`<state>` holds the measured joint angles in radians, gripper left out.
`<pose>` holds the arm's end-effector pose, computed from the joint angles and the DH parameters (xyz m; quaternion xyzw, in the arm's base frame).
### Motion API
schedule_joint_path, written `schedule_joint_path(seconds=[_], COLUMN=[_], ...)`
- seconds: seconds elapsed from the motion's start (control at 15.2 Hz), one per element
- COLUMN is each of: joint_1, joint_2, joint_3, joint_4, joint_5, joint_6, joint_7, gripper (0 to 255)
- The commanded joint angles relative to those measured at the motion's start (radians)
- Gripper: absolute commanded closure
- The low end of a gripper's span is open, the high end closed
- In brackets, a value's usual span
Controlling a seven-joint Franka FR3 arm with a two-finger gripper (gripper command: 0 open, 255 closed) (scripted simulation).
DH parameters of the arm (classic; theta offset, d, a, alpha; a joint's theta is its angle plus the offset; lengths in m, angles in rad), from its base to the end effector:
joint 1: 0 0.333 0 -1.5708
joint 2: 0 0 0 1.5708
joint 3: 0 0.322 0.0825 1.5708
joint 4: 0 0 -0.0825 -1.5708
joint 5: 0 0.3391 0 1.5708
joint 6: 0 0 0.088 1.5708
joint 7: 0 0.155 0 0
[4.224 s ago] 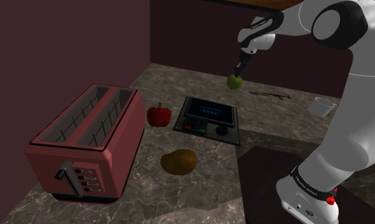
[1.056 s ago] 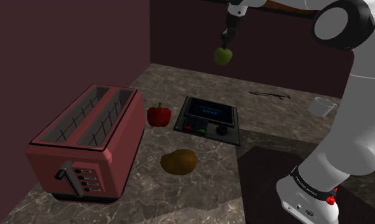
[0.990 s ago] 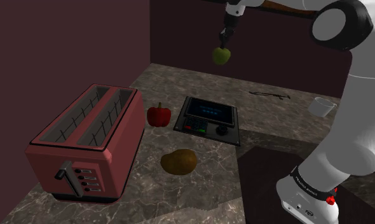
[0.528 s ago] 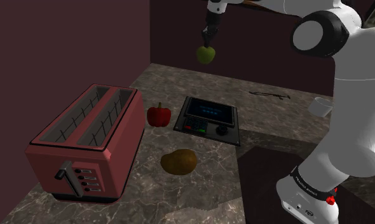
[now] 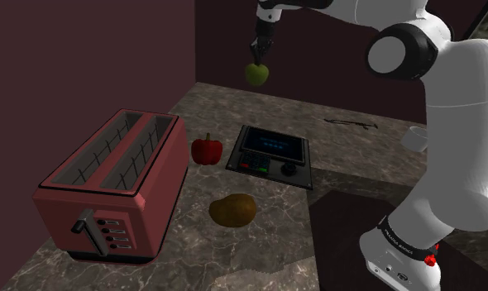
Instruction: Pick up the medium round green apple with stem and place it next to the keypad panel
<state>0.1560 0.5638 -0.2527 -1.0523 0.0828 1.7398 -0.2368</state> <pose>0.6892 -0.0075 0.4926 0.9933 0.0891 0.0646 0.0355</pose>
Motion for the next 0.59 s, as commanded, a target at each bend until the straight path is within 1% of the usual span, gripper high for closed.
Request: schedule_joint_path(seconds=[0.0,0.53], joint_1=[0.003,0.015], joint_2=[-0.005,-0.022], joint_3=[0.0,0.0], joint_4=[-0.036,-0.172], joint_5=[-0.001,-0.004], joint_6=[0.032,0.15], joint_7=[-0.001,0.001], gripper=[255,255])
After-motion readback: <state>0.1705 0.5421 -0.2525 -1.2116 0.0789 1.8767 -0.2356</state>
